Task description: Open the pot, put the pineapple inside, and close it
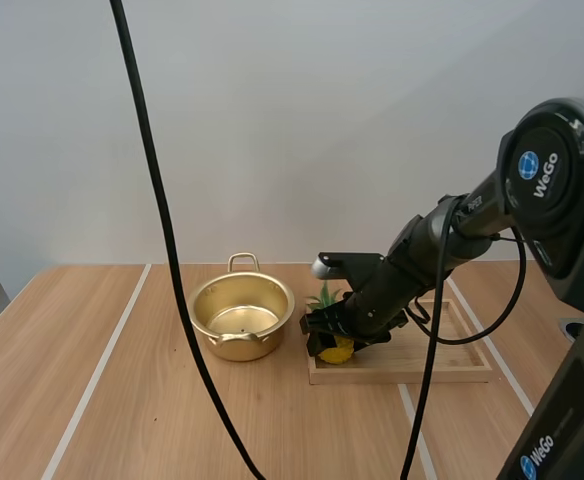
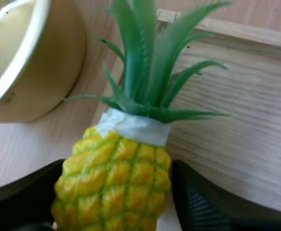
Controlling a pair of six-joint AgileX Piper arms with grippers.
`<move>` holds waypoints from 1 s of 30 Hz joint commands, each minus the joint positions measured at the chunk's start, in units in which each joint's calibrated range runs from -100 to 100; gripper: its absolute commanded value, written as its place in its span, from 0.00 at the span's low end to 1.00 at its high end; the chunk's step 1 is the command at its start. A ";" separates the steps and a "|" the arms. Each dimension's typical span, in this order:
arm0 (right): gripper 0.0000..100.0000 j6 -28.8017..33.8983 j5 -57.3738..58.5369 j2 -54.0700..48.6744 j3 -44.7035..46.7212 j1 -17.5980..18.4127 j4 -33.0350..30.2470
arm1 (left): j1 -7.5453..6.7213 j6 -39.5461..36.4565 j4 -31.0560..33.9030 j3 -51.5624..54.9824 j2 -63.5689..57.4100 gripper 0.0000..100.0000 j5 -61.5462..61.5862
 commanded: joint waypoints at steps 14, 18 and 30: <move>0.00 -3.69 -3.69 3.35 0.42 0.03 0.80 | 0.11 -0.24 -0.55 -0.37 -0.28 0.00 -1.44; 0.00 -3.62 -3.69 3.23 0.42 0.03 0.80 | 0.11 -0.24 -0.55 -0.37 -0.28 0.00 -1.44; 0.00 -3.62 -8.41 -2.91 -0.55 0.03 1.17 | 0.11 -0.24 -0.55 -0.37 -0.28 0.00 -1.44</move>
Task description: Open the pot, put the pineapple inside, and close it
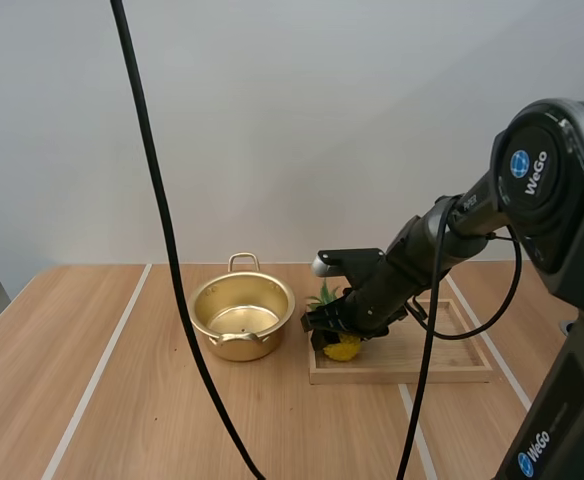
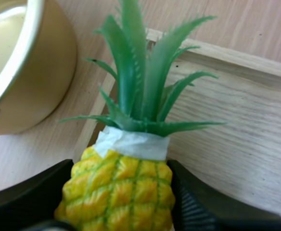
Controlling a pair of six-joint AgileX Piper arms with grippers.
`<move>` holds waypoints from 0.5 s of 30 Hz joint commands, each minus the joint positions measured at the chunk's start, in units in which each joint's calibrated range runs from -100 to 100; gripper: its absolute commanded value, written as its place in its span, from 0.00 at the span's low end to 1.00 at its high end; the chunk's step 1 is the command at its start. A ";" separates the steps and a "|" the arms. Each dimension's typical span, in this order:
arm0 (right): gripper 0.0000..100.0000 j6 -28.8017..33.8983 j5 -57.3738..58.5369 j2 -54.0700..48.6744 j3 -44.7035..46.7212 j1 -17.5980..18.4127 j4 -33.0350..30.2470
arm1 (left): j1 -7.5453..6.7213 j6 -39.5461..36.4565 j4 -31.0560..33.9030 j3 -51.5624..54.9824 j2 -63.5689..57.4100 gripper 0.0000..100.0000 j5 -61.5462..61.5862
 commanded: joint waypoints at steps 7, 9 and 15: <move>0.00 -1.99 -18.24 -17.61 -0.07 0.03 -0.27 | 0.11 -0.24 -0.55 -0.37 -0.28 0.00 -1.44; 0.00 -1.99 -20.77 -21.51 -0.64 0.03 -0.27 | 0.11 -0.24 -0.55 -0.37 -0.28 0.00 -1.44; 0.00 -1.99 -22.21 -30.46 -3.46 0.03 1.63 | 0.11 -0.24 -0.55 -0.37 -0.28 0.00 -1.44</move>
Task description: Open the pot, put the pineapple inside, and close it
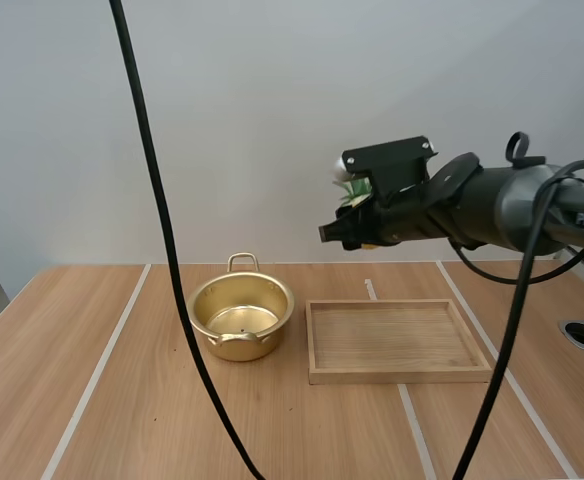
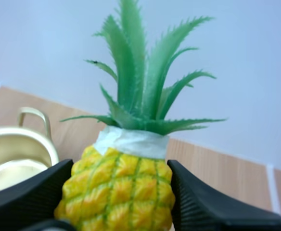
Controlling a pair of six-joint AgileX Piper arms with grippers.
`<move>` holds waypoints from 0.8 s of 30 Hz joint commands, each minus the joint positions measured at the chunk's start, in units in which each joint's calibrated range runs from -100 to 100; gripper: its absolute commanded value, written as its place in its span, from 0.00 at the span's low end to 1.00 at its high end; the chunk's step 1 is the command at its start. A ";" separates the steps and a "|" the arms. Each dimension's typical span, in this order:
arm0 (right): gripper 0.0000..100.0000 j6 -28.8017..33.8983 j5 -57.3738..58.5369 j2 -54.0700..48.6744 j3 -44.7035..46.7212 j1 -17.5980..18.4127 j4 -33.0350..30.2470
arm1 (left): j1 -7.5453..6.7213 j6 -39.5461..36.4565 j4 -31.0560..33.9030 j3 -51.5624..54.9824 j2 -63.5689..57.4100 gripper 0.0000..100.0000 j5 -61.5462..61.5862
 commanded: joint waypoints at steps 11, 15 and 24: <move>0.00 0.40 -0.63 -17.47 -2.26 0.03 2.52 | 0.11 -0.24 -0.55 -0.37 -0.28 0.00 -1.44; 0.00 0.40 -0.63 -21.17 -2.26 0.03 2.52 | 0.11 -0.24 -0.55 -0.37 -0.28 0.00 -1.44; 0.00 -0.07 -0.14 -21.40 -2.26 0.03 6.20 | 0.11 -0.24 -0.55 -0.37 -0.28 0.00 -1.44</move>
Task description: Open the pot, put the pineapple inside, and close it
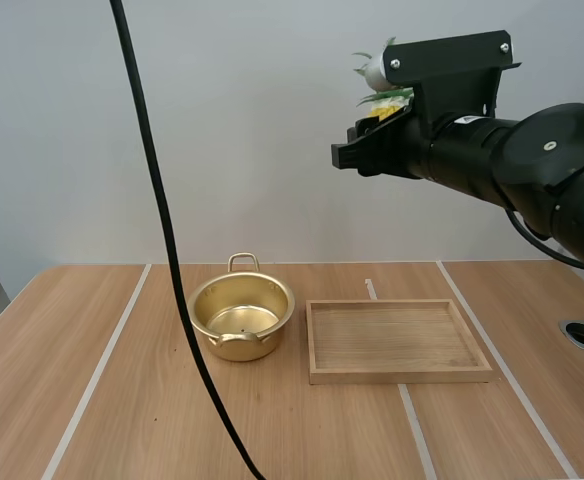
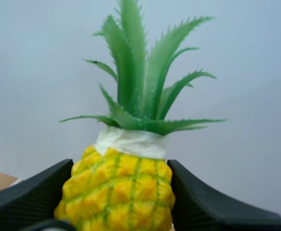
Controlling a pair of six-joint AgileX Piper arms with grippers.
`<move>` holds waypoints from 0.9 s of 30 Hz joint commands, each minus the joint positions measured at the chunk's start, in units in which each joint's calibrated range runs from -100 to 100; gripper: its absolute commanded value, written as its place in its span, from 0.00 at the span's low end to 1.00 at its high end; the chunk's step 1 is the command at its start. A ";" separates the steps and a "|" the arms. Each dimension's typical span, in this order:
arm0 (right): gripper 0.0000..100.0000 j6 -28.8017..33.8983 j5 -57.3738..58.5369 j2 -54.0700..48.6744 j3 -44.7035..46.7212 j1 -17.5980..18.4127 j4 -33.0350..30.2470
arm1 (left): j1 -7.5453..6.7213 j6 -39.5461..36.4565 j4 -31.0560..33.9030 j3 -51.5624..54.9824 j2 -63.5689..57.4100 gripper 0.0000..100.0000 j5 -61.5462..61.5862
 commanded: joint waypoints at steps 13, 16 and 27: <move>0.00 -17.84 11.67 10.92 -0.49 0.03 17.98 | 0.11 -0.24 -0.55 -0.37 -0.28 0.00 -1.44; 0.00 -24.53 18.22 13.04 -0.49 0.03 24.22 | 0.11 -0.24 -0.55 -0.37 -0.28 0.00 -1.44; 0.00 -34.11 32.78 22.22 -0.49 0.03 31.04 | 0.11 -0.24 -0.55 -0.37 -0.28 0.00 -1.44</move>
